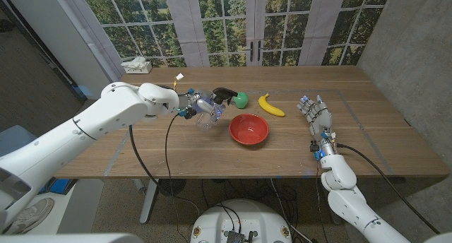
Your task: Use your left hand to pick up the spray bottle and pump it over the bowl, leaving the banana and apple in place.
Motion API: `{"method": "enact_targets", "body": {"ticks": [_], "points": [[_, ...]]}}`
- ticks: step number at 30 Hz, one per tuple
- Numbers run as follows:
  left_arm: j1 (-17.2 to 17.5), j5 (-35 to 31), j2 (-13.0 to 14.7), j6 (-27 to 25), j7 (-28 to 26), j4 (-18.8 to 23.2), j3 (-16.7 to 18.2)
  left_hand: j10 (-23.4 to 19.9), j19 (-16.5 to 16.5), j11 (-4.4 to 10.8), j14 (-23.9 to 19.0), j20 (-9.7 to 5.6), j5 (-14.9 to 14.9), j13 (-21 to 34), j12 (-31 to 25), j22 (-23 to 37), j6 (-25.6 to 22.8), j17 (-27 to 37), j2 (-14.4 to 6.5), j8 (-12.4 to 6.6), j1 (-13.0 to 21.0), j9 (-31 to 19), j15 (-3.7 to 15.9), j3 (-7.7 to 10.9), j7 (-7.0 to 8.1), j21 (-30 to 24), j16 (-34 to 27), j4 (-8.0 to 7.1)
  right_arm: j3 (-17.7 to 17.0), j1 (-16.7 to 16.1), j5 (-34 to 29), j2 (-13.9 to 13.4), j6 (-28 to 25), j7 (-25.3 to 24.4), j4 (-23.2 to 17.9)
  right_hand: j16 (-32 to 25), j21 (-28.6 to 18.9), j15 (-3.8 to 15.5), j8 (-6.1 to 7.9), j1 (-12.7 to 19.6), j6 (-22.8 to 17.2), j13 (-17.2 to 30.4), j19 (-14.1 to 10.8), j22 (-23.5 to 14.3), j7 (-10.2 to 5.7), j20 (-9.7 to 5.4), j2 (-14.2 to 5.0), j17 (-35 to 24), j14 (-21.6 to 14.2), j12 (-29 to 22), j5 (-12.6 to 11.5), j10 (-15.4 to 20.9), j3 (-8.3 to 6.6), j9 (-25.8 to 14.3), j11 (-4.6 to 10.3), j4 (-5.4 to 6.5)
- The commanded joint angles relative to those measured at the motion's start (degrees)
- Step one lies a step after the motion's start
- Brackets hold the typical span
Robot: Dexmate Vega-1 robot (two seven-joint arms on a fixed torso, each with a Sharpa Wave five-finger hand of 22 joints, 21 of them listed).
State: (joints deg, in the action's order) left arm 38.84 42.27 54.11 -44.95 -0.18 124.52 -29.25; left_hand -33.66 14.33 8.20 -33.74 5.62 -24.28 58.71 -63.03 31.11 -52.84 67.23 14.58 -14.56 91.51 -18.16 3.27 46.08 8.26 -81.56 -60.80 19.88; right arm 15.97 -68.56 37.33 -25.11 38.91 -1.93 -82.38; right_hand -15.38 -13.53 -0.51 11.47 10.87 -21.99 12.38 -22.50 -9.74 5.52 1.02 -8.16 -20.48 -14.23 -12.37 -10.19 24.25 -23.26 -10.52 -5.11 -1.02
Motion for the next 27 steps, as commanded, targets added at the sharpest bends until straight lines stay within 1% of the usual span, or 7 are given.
{"method": "enact_targets", "body": {"ticks": [1,3,6,12,16,21,27], "points": [[3.9,2.5,-1.0,2.5,-3.7,0.4,3.0,-0.6,0.1,0.64,0.6,0.14,-1.1,0.8,-1.1,4.5,-11.5,1.3,-12.4,-3.69,10.9,-0.2,6.33,10.54,-4.17,-8.3,-4.8,-7.07,-0.2,-0.5,0.1,-0.2,-0.2,-0.1,-0.3,0.1,0.2,0.14,-0.06,0.2,-0.4,0.2,-0.7,-0.2,0.18,0.05,-1.02,0.0,-0.5,-0.1,-0.2,0.2,-0.25,-0.3,0.03,0.26],[3.3,3.0,-0.8,1.5,-3.2,0.3,2.7,-0.9,0.1,0.55,0.4,-0.05,-1.3,1.0,-1.4,4.4,-14.9,1.2,-12.2,-5.49,10.9,-1.2,6.24,10.42,-5.73,-8.2,-4.9,-7.12,-0.2,-0.6,0.6,-0.2,-0.2,0.2,-0.3,0.1,0.2,0.05,-0.06,0.2,-0.4,0.2,-0.7,-0.2,0.16,0.04,-1.01,0.0,-0.5,-0.1,-0.2,0.2,-0.24,-0.3,-0.02,0.27],[2.7,3.1,-0.8,0.0,-3.9,0.8,2.3,-1.0,0.2,0.51,0.4,-0.05,-1.4,1.0,-1.6,4.2,-17.2,1.1,-12.1,-7.16,10.9,-2.6,6.1,10.31,-6.81,-8.1,-5.0,-7.1,-0.3,-0.9,0.4,-0.3,-0.3,-0.1,-0.7,0.2,0.3,0.02,-0.06,0.1,-0.4,0.2,-0.7,-0.2,0.18,0.05,-0.99,0.0,-0.5,-0.1,-0.2,0.2,-0.22,-0.3,-0.07,0.28],[-1.5,3.1,0.1,-5.5,-1.7,1.2,-0.6,-1.3,1.2,0.43,-0.2,-0.16,-1.6,1.0,-1.7,3.9,-17.5,0.8,-11.8,-8.31,11.0,-4.3,6.1,10.4,-8.02,-8.1,-5.1,-7.04,-0.3,-1.2,0.3,-0.4,0.1,0.1,-0.8,0.2,0.4,-0.1,-0.06,0.1,-0.4,0.2,-0.7,-0.2,0.24,0.09,-0.97,0.0,-0.5,-0.1,-0.2,0.3,-0.2,-0.3,-0.06,0.31],[-5.5,6.0,-0.9,-13.3,0.1,0.5,-2.3,-1.8,1.9,-0.04,-0.4,-0.27,-1.9,0.4,-1.6,3.9,-17.6,0.9,-11.3,-9.86,11.0,-6.8,6.09,10.83,-9.18,-8.1,-5.2,-7.04,-0.5,-1.6,0.4,-0.4,0.1,-0.3,-1.2,0.2,0.4,-0.03,-0.06,0.0,-0.4,0.2,-0.8,-0.2,0.21,0.1,-0.95,0.0,-0.5,-0.1,-0.2,0.3,-0.17,-0.3,-0.02,0.32],[-8.3,5.5,-0.3,-15.7,2.5,-0.2,-4.6,-2.3,2.3,-1.12,-0.8,-0.29,-2.3,0.4,-1.8,4.2,-17.6,0.5,-10.9,-11.09,11.0,-9.0,5.92,11.39,-10.21,-8.2,-5.0,-6.96,-0.6,-2.0,0.8,-0.4,0.2,0.0,-1.3,0.2,0.5,-0.07,-0.07,0.0,-0.4,0.2,-0.8,-0.2,0.22,0.09,-0.93,0.0,-0.6,-0.1,-0.2,0.2,-0.16,-0.3,-0.04,0.33],[-8.2,5.3,-0.6,-17.1,0.4,0.7,-4.3,-4.4,2.6,-1.82,-1.3,-0.35,-2.7,-0.1,-2.1,4.1,-19.8,0.7,-10.2,-16.47,10.9,-16.0,5.46,12.2,-10.51,-8.1,-5.3,-7.09,-0.6,-2.2,0.6,-0.3,0.2,-0.1,-1.3,0.2,0.6,-0.18,-0.1,0.0,-0.3,0.2,-0.8,-0.2,0.22,0.12,-0.92,0.0,-0.6,-0.1,-0.2,0.2,-0.14,-0.3,-0.02,0.34]]}}
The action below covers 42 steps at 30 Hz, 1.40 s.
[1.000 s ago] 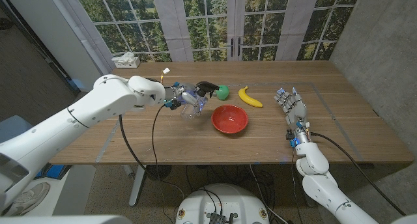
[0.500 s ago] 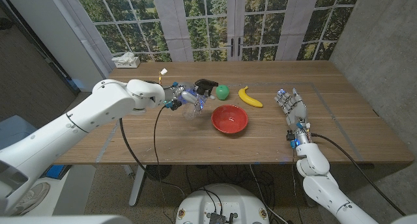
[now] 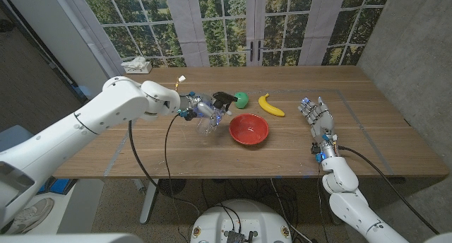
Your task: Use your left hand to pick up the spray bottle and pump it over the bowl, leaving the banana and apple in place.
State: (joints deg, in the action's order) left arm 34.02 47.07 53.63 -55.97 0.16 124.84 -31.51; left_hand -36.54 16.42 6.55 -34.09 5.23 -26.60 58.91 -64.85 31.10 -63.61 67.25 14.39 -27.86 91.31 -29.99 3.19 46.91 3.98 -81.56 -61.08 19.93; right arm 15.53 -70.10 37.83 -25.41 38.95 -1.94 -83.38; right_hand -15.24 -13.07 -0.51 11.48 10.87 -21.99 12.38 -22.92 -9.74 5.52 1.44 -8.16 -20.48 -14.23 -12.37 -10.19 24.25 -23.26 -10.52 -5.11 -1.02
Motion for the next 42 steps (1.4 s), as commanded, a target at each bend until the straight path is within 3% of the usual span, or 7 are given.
{"method": "enact_targets", "body": {"ticks": [1,2,4,12,35,39,42], "points": [[-2.8,0.9,-0.3,-6.0,-0.8,0.5,-1.3,-2.0,0.5,-0.13,-1.2,-0.25,-0.4,-0.8,0.0,4.2,-8.3,0.9,-9.8,-6.05,11.2,-8.7,5.45,11.7,-6.22,-8.2,-5.2,-7.14,-0.1,-0.7,0.0,0.0,0.1,-0.4,-0.4,0.1,0.2,-0.25,-0.09,-0.1,-0.3,0.2,-0.4,-0.2,0.22,-0.28,-0.92,0.0,-0.6,-0.1,-0.2,0.2,-0.14,-0.3,-0.08,0.34],[-3.1,0.6,-0.2,-5.8,-0.5,0.4,-1.6,-2.4,0.7,-0.17,-1.2,0.12,-0.4,-0.9,0.0,4.2,-8.5,0.7,-9.8,-7.5,11.1,-10.7,5.39,11.83,-6.28,-8.2,-5.0,-7.16,-0.2,-0.7,0.1,0.1,0.2,-0.2,-0.3,0.1,0.2,-0.15,-0.09,-0.1,-0.3,0.2,-0.4,-0.2,0.22,-0.28,-0.91,0.0,-0.6,-0.1,-0.2,0.3,-0.13,-0.3,-0.1,0.34],[-2.5,0.9,-0.3,-5.8,-1.3,0.6,-1.0,-3.8,0.9,-0.15,-1.5,-0.08,-0.4,-1.0,-0.1,3.7,-6.6,1.6,-9.6,-14.62,11.1,-22.3,5.13,12.36,-7.08,-8.2,-5.6,-7.18,-0.2,-0.7,0.3,0.2,0.2,-0.2,-0.3,0.1,0.2,-0.14,-0.09,-0.1,-0.3,0.2,-0.4,-0.2,0.26,-0.26,-0.91,0.0,-0.5,-0.1,-0.2,0.3,-0.13,-0.3,-0.1,0.35],[-3.0,0.3,0.3,-5.1,0.1,0.6,-1.8,-4.7,1.2,0.22,-1.4,-0.15,-0.6,-0.2,-0.7,3.7,-6.2,3.0,-9.3,-19.89,11.0,-30.5,5.1,13.15,-7.19,-8.6,-7.0,-7.21,-0.1,-0.6,-0.2,0.0,0.3,-0.2,-0.3,0.1,0.3,-0.07,-0.09,-0.1,-0.3,0.2,-0.4,-0.2,0.31,-0.28,-0.93,0.0,-0.6,-0.1,-0.3,0.2,-0.12,-0.3,-0.04,0.36],[-3.6,-0.9,0.3,-3.8,2.2,-0.4,-2.9,-5.7,1.2,0.37,-1.5,-0.37,-0.4,0.1,-0.9,4.8,-6.4,1.9,-9.1,-20.74,10.9,-31.0,5.16,14.29,-7.02,-8.7,-8.4,-7.25,-0.1,-0.4,-0.1,0.3,0.4,-0.3,-0.1,0.2,0.6,-0.03,-0.1,-0.1,-0.3,0.2,-0.6,-0.2,0.25,-0.27,-0.94,0.0,-0.6,0.0,-0.3,0.2,-0.12,-0.3,0.0,0.32],[-3.4,-1.1,0.2,-3.4,2.1,-0.4,-2.8,-5.6,1.3,0.53,-1.4,-0.43,-0.3,0.2,-0.9,4.9,-6.1,1.9,-9.0,-18.97,11.0,-28.2,5.11,14.32,-7.17,-8.7,-8.3,-7.24,-0.2,-0.2,0.1,0.2,0.5,0.0,0.0,0.2,0.6,-0.03,-0.09,-0.1,-0.3,0.2,-0.6,-0.2,0.24,-0.27,-0.95,0.0,-0.6,0.0,-0.3,0.2,-0.12,-0.3,-0.05,0.33],[-4.3,-1.8,0.3,-3.3,3.3,-0.5,-3.8,-5.3,1.3,0.58,-1.4,-0.66,-0.1,0.5,-0.9,5.0,-4.8,1.8,-8.9,-15.4,11.0,-22.9,5.04,14.29,-6.78,-8.6,-8.0,-7.23,-0.2,-0.1,0.0,0.2,0.3,-0.2,0.0,0.3,0.7,-0.05,-0.08,-0.1,-0.3,0.2,-0.6,-0.2,0.23,-0.3,-0.94,0.0,-0.5,-0.1,-0.3,0.3,-0.12,-0.3,-0.11,0.31]]}}
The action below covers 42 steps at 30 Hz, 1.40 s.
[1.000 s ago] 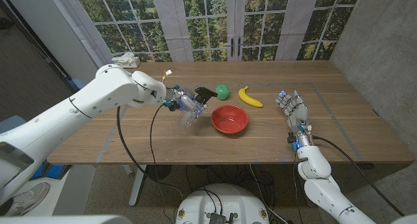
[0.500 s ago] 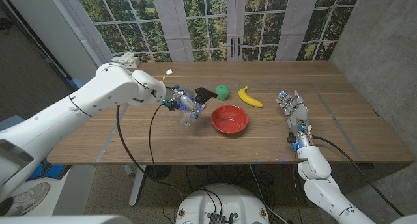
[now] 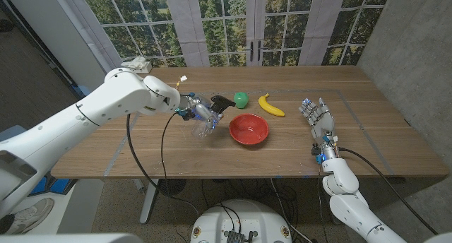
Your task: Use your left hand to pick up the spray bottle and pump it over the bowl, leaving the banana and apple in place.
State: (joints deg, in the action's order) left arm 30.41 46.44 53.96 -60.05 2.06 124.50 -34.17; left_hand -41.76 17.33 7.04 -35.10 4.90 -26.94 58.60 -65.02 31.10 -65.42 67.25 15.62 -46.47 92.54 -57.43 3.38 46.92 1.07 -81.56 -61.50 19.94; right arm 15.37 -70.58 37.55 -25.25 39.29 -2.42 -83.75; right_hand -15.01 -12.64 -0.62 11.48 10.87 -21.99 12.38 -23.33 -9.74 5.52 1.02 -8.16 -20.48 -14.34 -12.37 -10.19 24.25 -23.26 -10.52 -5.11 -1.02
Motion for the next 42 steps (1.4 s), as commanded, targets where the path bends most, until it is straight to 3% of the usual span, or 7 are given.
{"method": "enact_targets", "body": {"ticks": [1,11,20,25,27,32,42], "points": [[-0.7,-1.3,0.0,1.1,1.5,-0.3,-1.2,0.1,0.4,0.23,-0.3,-0.18,0.3,0.7,-0.6,5.0,-2.4,2.0,-10.2,3.76,9.8,5.0,4.91,14.27,-3.97,-8.6,-7.7,-7.24,0.0,0.5,0.5,-0.1,-0.1,0.7,0.4,0.0,0.2,0.0,-0.08,-0.2,-0.3,0.2,-0.2,-0.2,0.24,0.15,-0.94,0.0,-0.4,0.0,-0.3,0.2,-0.12,-0.3,-0.03,0.31],[1.3,-2.4,-0.4,4.9,0.8,-0.8,-0.2,0.7,0.3,-0.01,-0.2,-0.45,0.5,0.7,-0.4,4.8,3.9,0.9,-10.6,12.68,9.8,14.6,5.08,13.66,-1.75,-8.4,-6.5,-7.23,-0.1,0.9,0.6,-0.1,-0.4,0.8,0.7,0.1,0.4,0.08,-0.09,-0.2,-0.3,0.2,-0.2,-0.2,0.19,0.16,-0.95,0.0,-0.4,0.0,-0.3,0.2,-0.11,-0.3,-0.03,0.32],[2.9,-3.7,-0.8,9.7,1.6,-2.4,0.2,0.6,0.8,0.39,-2.3,-2.1,1.6,-3.6,1.5,3.7,18.2,-4.3,-10.4,27.39,9.7,24.3,6.61,12.47,0.97,-7.8,-3.5,-7.32,0.0,1.5,0.7,-0.3,-0.7,1.0,1.1,0.1,0.5,-0.09,-0.09,-0.2,-0.3,0.2,-0.3,-0.2,0.08,0.19,-0.95,0.0,-0.5,0.0,-0.3,0.2,-0.13,-0.3,-0.07,0.28],[4.9,-3.4,-1.4,12.6,0.7,-3.1,1.6,0.2,0.5,0.83,-5.1,-3.55,2.2,-5.9,2.4,2.9,19.9,-8.8,-10.6,31.82,9.7,27.9,7.21,11.7,1.52,-7.4,-1.4,-7.32,0.0,1.8,0.8,-0.3,-1.3,0.8,1.2,0.1,0.5,-0.11,-0.1,-0.2,-0.3,0.2,-0.3,-0.2,-0.01,0.19,-0.95,0.0,-0.5,0.0,-0.3,0.2,-0.13,-0.3,-0.06,0.27],[4.0,-4.2,-1.1,13.2,2.4,-3.7,0.8,0.2,0.5,0.59,-7.0,-4.37,2.5,-8.8,3.9,2.1,24.0,-11.8,-10.9,35.65,9.7,30.5,7.77,10.99,2.45,-7.2,-0.2,-7.32,0.0,1.9,0.7,-0.2,-1.2,0.8,1.4,0.1,0.5,-0.07,-0.1,-0.2,-0.3,0.2,-0.3,-0.2,-0.01,0.17,-0.95,0.0,-0.6,0.0,-0.3,0.2,-0.13,-0.3,-0.11,0.27],[4.8,-4.1,-1.6,15.1,2.8,-4.6,1.3,0.9,1.2,0.48,-9.3,-4.83,2.6,-13.0,6.5,0.6,31.8,-14.9,-10.6,37.65,9.7,34.5,8.29,10.54,3.78,-6.8,1.0,-7.28,0.1,2.2,0.4,0.1,-1.2,0.3,1.6,0.1,0.6,-0.16,-0.1,-0.2,-0.3,0.2,-0.3,-0.2,-0.05,0.19,-0.95,0.1,-0.6,0.0,-0.3,0.2,-0.13,-0.3,-0.01,0.27],[5.1,-4.8,-1.3,18.7,6.0,-6.2,1.3,0.5,2.5,-0.01,-10.9,-5.47,2.6,-15.4,7.7,-1.2,44.2,-15.7,-9.9,37.05,9.7,39.7,8.38,10.71,5.9,-6.8,1.8,-7.36,0.3,2.6,0.0,0.2,-1.3,0.1,1.6,0.2,0.7,-0.06,-0.12,-0.1,-0.2,0.2,-0.4,-0.2,-0.2,0.19,-0.96,0.1,-0.6,0.0,-0.3,0.2,-0.18,-0.3,-0.09,0.17]]}}
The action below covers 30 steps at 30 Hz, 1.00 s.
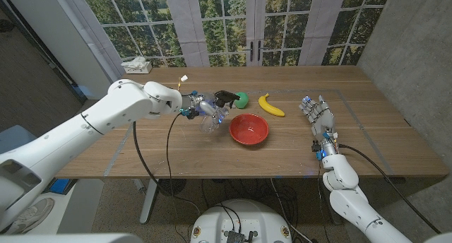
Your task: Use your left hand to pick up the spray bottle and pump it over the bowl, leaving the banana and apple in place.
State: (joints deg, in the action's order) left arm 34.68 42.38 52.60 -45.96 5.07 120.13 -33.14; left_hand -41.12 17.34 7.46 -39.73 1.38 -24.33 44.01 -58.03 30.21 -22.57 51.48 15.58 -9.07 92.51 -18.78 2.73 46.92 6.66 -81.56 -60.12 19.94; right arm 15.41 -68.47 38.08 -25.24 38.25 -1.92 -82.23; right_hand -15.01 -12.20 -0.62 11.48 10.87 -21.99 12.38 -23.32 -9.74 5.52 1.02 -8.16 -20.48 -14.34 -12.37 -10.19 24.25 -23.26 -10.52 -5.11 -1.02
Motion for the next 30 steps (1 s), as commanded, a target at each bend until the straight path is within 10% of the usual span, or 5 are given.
{"method": "enact_targets", "body": {"ticks": [1,18,30], "points": [[1.6,-0.7,0.1,5.6,2.7,-1.9,0.8,-0.2,2.5,-0.51,-6.3,-1.98,0.0,-1.1,0.9,-0.4,1.3,-0.2,-9.8,-0.49,9.7,1.4,9.12,10.69,0.34,-6.8,0.6,-7.39,0.3,0.4,-1.0,0.2,-0.4,-0.9,-0.1,0.2,0.2,-0.11,-0.12,-0.1,-0.3,0.2,-0.4,-0.2,-0.18,0.2,-0.97,0.1,-0.6,0.0,-0.3,0.3,-0.2,-0.3,-0.1,0.13],[9.2,-4.6,1.5,16.1,-1.7,0.2,4.4,0.2,2.8,-0.46,-5.8,-3.11,0.0,-5.5,3.7,-3.1,1.3,-4.7,-10.0,-1.05,9.5,5.7,9.11,11.54,1.22,-5.4,4.5,-7.52,0.5,0.8,-1.0,-0.2,-1.1,-0.8,-0.9,0.2,0.4,-0.18,-0.12,0.0,-0.2,0.2,-0.4,-0.2,-0.26,0.21,-1.0,0.1,-0.7,0.0,-0.3,0.2,-0.28,-0.3,-0.09,0.01],[16.5,-4.4,-1.2,28.0,-4.4,-2.5,7.9,1.5,3.5,0.33,-5.8,-5.3,-1.1,-10.1,6.3,-11.9,1.0,-16.1,-9.7,-0.96,9.2,8.3,10.03,17.53,1.37,1.5,14.8,-7.48,0.6,1.6,-1.3,-0.9,-2.0,-0.5,-1.0,0.3,0.4,-0.18,-0.13,0.1,-0.2,0.2,-0.4,-0.2,-0.34,0.23,-1.01,0.1,-0.6,0.0,-0.3,0.2,-0.31,-0.3,-0.08,-0.05]]}}
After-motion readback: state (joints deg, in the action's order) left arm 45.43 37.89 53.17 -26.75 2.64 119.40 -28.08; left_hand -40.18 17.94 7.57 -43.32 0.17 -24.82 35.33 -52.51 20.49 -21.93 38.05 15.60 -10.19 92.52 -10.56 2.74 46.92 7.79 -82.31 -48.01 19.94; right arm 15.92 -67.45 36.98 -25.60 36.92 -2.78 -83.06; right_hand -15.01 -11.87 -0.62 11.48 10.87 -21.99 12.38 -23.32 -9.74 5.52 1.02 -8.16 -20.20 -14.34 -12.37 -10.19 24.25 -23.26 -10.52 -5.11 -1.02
